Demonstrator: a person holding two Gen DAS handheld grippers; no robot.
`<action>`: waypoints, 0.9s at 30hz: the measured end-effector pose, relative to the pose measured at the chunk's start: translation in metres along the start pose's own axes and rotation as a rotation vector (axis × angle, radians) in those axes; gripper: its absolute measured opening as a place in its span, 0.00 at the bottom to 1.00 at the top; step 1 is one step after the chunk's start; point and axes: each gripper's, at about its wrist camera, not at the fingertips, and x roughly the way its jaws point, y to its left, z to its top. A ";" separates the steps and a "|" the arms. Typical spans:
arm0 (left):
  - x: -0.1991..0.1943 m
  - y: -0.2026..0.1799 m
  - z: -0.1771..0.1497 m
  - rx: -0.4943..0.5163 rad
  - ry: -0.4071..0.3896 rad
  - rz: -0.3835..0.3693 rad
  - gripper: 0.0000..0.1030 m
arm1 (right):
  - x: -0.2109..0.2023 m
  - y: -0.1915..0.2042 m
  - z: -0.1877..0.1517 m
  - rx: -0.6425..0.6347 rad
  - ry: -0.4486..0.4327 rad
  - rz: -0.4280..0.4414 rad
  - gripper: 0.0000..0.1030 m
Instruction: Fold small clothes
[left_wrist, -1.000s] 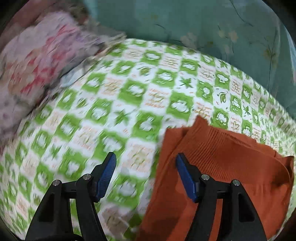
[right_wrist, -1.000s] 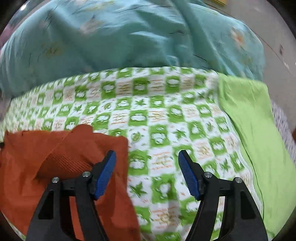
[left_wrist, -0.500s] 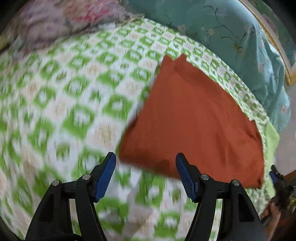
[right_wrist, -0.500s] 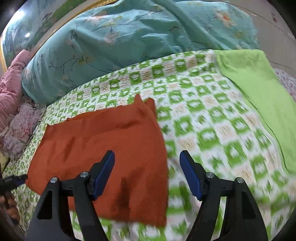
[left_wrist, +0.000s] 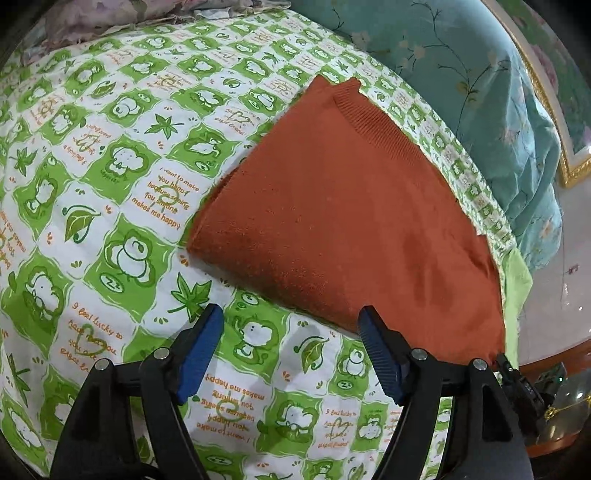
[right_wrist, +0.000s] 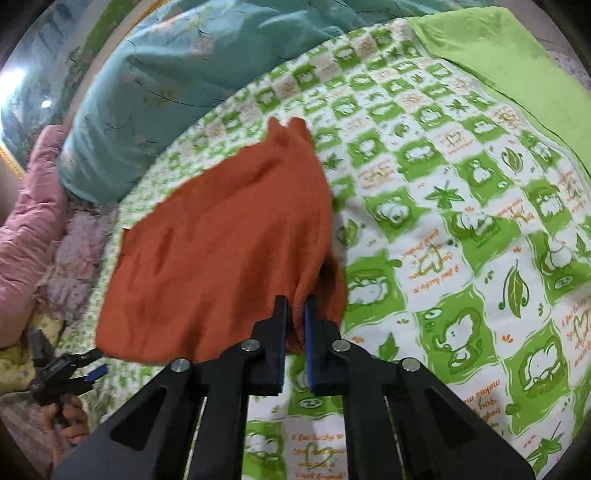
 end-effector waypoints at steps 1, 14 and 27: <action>0.000 0.002 0.002 -0.007 0.002 -0.006 0.73 | -0.011 0.001 0.005 -0.012 -0.022 0.015 0.07; 0.012 0.000 0.007 -0.125 -0.045 -0.045 0.91 | -0.027 -0.005 -0.002 -0.086 -0.021 -0.125 0.10; 0.017 0.003 0.026 -0.124 -0.227 -0.007 0.52 | -0.042 0.029 -0.014 -0.128 -0.042 -0.035 0.36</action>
